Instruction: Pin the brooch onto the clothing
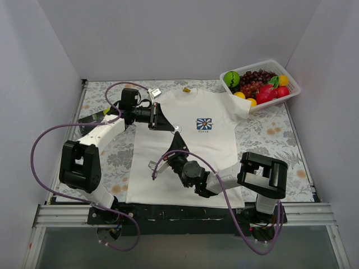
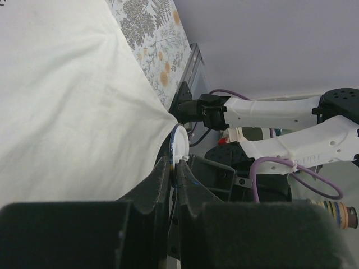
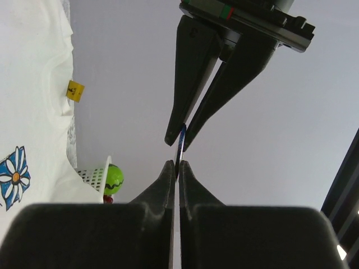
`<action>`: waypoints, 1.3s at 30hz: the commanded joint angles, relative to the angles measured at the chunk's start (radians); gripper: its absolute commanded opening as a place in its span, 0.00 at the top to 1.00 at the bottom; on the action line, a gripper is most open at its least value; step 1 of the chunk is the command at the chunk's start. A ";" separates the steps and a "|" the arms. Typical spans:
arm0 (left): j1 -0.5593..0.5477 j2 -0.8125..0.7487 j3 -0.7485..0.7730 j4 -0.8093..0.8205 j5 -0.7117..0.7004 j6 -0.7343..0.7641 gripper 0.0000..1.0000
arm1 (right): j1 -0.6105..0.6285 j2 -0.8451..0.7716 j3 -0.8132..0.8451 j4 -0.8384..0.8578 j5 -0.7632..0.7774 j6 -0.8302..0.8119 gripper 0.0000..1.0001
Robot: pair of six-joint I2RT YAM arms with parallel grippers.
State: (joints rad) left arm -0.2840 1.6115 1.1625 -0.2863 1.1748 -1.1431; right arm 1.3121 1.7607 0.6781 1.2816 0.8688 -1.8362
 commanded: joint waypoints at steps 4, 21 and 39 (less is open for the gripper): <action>-0.004 -0.022 0.048 0.006 -0.035 0.020 1.00 | 0.006 -0.009 0.041 0.607 0.021 0.011 0.99; -0.001 -0.027 0.178 0.019 -0.328 -0.009 1.00 | 0.015 -0.047 -0.031 0.608 0.110 0.196 0.14; 0.045 -0.078 0.171 0.015 -0.386 0.003 1.00 | 0.019 -0.351 -0.020 -0.281 -0.040 1.040 0.13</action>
State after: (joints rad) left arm -0.2531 1.6070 1.3235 -0.2764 0.8085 -1.1526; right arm 1.3254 1.4784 0.6209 1.1923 0.9268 -1.0954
